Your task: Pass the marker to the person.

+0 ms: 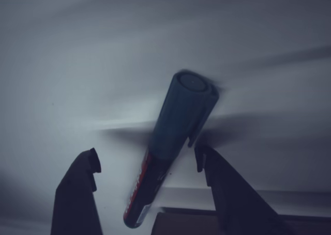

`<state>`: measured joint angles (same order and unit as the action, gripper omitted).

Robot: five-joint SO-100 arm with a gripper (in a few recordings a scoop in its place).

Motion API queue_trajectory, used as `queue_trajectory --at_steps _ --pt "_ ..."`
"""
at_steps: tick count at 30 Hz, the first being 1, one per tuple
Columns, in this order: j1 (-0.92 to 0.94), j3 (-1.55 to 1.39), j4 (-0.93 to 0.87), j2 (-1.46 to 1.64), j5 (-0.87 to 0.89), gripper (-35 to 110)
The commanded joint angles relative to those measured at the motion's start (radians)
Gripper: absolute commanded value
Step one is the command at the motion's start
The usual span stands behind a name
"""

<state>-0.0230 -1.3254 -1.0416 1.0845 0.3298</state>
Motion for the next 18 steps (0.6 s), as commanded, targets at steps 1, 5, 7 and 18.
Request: queue_trajectory --at_steps 1,5,7,18 --pt "0.011 0.006 0.008 -0.002 0.003 42" --pt "0.015 -0.002 0.005 -0.003 0.006 42" --pt "0.021 -0.008 -0.005 -0.003 0.011 41" --pt "0.061 -0.017 0.002 -0.008 0.055 24"
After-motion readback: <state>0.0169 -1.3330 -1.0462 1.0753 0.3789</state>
